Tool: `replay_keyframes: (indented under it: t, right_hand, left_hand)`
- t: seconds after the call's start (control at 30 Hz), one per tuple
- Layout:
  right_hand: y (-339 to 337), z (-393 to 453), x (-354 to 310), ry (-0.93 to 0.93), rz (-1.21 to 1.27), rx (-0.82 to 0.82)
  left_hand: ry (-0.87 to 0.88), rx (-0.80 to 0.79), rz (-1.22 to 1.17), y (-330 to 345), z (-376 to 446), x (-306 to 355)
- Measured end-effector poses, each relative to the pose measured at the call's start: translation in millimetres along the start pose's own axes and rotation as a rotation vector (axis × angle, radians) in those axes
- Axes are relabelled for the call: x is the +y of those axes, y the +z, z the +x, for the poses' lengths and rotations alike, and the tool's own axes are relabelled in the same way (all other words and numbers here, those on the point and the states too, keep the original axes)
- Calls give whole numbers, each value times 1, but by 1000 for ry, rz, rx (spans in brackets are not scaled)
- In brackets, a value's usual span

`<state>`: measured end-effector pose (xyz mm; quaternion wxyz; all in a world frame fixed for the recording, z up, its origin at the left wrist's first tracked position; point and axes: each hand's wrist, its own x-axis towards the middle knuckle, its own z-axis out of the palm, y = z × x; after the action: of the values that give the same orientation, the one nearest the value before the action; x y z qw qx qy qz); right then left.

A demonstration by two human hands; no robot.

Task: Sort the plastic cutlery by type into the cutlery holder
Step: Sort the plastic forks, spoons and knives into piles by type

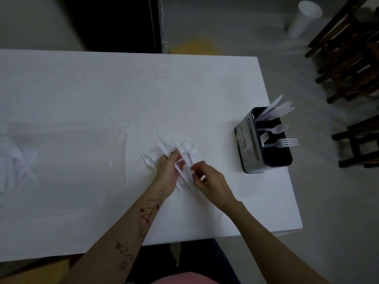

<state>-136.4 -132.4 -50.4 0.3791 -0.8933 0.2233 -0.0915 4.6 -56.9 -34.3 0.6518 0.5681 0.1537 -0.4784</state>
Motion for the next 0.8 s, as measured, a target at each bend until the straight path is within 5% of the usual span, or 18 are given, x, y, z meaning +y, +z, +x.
replay_keyframes:
  t: [0.27, 0.43, 0.8]
  right_hand:
    - [3, 17, -9, 28, 34, -141]
    - [13, 24, 6, 424, -66, 188]
    - [30, 29, 1, 563, -133, 93]
  left_hand:
    - [37, 34, -20, -7, -1, 4]
    - [73, 93, -59, -18, -4, 8]
    - [30, 52, 52, -27, -16, -7]
